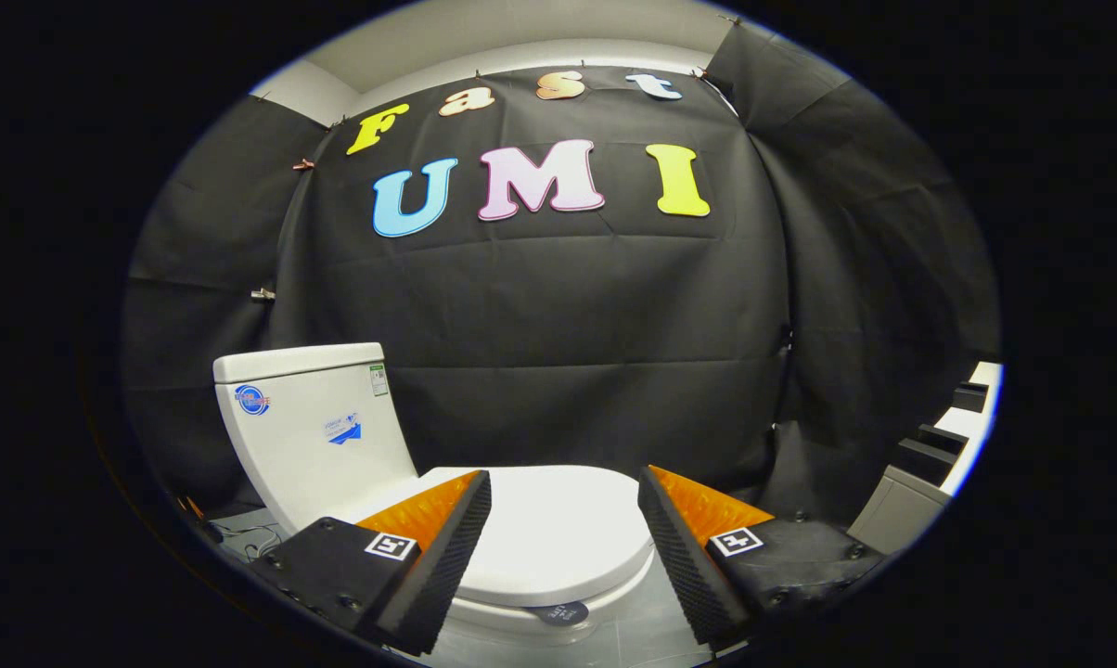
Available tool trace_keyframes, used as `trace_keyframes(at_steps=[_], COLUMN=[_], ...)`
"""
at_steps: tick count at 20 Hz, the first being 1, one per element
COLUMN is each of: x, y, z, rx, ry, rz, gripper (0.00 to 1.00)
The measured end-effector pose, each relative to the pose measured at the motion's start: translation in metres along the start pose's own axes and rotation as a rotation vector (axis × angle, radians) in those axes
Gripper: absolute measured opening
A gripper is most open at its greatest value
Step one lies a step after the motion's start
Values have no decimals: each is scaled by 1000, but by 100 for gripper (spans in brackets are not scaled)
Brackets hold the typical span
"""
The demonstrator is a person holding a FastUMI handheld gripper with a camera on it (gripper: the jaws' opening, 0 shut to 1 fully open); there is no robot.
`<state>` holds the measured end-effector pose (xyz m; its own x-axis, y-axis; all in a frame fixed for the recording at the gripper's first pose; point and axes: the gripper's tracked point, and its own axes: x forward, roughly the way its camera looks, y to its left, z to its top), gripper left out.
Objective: Open the toilet lid.
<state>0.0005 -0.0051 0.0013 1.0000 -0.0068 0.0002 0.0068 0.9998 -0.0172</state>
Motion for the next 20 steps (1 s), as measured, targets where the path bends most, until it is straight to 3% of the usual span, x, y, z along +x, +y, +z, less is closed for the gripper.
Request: trace_keyframes(at_steps=[20], x=[-7], y=[-41], z=[-35], rx=[40], ry=[123], rz=[-35], gripper=[99])
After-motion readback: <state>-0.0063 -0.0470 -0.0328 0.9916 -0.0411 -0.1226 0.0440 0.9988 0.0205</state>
